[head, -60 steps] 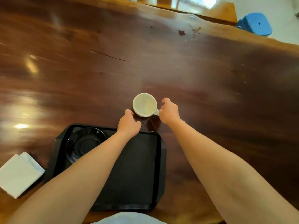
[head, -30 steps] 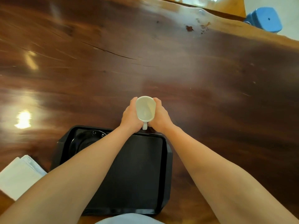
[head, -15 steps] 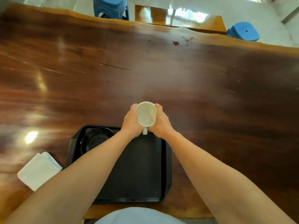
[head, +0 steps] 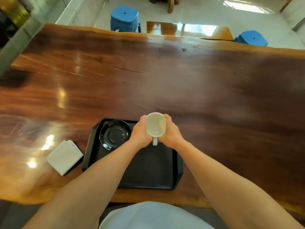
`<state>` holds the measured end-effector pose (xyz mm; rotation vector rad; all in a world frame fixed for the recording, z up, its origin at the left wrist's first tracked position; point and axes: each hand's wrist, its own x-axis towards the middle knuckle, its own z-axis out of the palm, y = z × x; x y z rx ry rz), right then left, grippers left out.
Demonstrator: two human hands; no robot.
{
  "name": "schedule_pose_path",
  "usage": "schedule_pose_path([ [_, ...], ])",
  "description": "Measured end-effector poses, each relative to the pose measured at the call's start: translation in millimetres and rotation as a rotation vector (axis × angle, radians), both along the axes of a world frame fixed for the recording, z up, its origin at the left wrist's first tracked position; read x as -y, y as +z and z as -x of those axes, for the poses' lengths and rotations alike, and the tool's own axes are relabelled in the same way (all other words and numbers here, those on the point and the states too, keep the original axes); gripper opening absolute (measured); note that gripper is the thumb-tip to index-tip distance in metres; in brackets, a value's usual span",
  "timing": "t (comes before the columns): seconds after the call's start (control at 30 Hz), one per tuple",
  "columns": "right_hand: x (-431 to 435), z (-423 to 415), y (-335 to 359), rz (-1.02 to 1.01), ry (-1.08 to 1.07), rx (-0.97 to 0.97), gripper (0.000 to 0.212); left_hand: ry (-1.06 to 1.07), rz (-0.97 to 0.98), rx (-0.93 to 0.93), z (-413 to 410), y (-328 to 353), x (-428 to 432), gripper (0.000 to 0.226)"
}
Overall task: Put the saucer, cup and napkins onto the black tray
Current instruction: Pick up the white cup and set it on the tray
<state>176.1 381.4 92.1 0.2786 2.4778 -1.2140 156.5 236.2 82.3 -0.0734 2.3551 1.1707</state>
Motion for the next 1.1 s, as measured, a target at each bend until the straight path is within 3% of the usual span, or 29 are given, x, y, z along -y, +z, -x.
schedule_pose_path([
  [0.4,2,-33,-28,-0.010,-0.018,0.017,0.083,-0.039,0.019,0.046,-33,-22,1,0.078],
  [1.1,-1,-15,-63,-0.026,-0.025,0.135,0.084,-0.034,0.030,0.148,-14,-51,0,0.074],
])
